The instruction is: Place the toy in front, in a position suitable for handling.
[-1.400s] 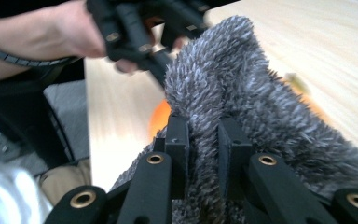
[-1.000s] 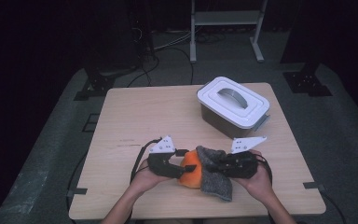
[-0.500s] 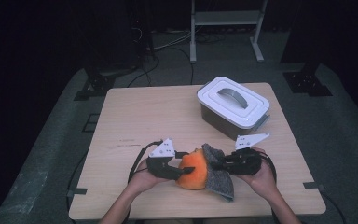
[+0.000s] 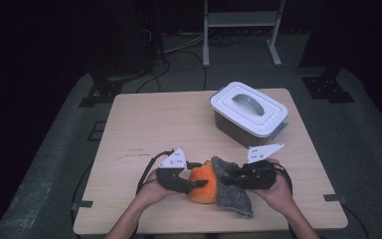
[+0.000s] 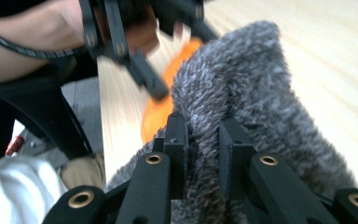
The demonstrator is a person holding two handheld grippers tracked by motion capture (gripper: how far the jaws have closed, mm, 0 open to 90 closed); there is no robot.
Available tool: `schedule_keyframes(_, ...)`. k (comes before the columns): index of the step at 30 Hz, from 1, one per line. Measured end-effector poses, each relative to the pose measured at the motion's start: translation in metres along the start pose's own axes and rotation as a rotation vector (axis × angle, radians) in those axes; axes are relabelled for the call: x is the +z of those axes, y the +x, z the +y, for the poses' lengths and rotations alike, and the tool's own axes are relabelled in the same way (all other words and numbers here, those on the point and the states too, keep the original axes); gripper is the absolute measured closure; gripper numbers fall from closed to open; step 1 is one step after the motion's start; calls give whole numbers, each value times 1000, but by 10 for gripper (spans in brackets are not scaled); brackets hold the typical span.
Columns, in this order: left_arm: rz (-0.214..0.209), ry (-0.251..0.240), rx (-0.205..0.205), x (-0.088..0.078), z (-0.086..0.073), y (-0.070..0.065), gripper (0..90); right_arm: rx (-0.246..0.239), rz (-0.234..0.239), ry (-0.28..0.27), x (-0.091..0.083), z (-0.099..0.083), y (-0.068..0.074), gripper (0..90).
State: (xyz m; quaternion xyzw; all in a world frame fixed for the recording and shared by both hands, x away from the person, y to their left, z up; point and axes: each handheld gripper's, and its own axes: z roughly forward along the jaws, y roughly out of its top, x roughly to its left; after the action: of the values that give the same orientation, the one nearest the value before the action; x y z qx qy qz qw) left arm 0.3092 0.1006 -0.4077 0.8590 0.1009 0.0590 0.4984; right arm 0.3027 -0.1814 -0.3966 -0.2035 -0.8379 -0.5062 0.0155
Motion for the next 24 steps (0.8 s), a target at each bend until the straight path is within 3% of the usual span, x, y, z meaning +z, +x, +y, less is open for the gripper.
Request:
schedule_keyframes(3,-23,4,56,1,3,-6,433,-11,-17,-29,-3,3,0,750)
schedule_keyframes(6,-40,1,27,1,3,-4,388,19,-27,-34,-6,-2,-6,750)
schedule_keyframes(9,-44,4,-18,5,6,-5,263,35,-34,-21,-6,-6,-10,752)
schedule_keyframes(11,-26,29,0,8,7,-7,227,39,-26,-9,-5,-6,-9,753)
schedule_keyframes(16,8,59,9,7,5,-4,279,32,11,30,-1,-8,-5,757)
schedule_keyframes(19,56,63,-4,2,2,2,300,24,28,49,3,-8,-2,759)
schedule_keyframes(21,110,59,-18,-3,1,6,310,17,45,64,7,-8,2,759)
schedule_keyframes(24,74,40,-56,-6,0,10,275,-4,55,79,15,-8,7,759)
